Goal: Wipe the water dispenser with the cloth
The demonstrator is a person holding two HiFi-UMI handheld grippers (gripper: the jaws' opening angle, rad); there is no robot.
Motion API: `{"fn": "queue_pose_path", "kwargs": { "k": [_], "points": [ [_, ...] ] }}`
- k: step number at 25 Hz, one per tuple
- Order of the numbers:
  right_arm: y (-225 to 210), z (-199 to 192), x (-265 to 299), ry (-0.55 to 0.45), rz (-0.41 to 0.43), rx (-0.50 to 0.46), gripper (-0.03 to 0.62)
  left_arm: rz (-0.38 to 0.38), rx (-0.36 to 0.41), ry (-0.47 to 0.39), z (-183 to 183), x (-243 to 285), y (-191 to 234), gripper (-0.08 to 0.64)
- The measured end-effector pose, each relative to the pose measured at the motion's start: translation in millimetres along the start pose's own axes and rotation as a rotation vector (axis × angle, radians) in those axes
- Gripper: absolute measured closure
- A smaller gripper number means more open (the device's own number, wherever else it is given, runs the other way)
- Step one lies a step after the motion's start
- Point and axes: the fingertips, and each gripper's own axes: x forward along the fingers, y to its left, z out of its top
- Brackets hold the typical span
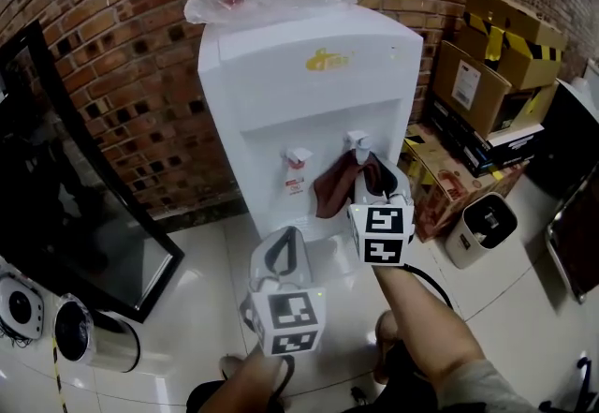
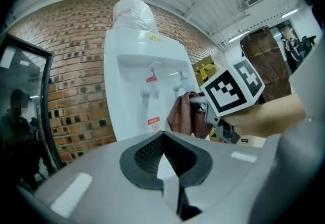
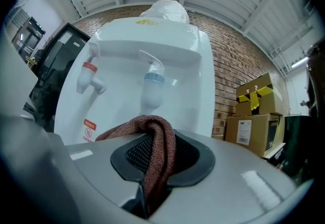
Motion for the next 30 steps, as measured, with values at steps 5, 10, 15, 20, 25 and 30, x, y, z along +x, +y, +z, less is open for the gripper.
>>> {"fn": "queue_pose_path", "kwargs": {
  "k": [5, 10, 15, 20, 25, 30],
  "points": [
    [-19, 7, -8, -0.014, -0.009, -0.016, 0.505, -0.024, -0.005, -0.005, 4, 10, -20, 0.560],
    [-33, 16, -20, -0.042, -0.014, -0.030, 0.505, -0.052, -0.013, -0.021, 12, 15, -43, 0.560],
    [-63, 15, -29, -0.042, -0.060, -0.027, 0.505, -0.073, -0.032, -0.038, 20, 19, -60, 0.560],
    [-75, -12, -25, 0.034, -0.028, -0.041, 0.505, -0.099, -0.045, -0.040, 22, 21, -79, 0.560],
    [-76, -15, -20, 0.046, -0.015, -0.046, 0.505, -0.097, -0.037, -0.029, 18, 21, -81, 0.560],
    [-65, -12, -25, 0.037, 0.001, -0.053, 0.504, -0.065, -0.043, -0.004, 6, 15, -55, 0.560]
  ]
}}
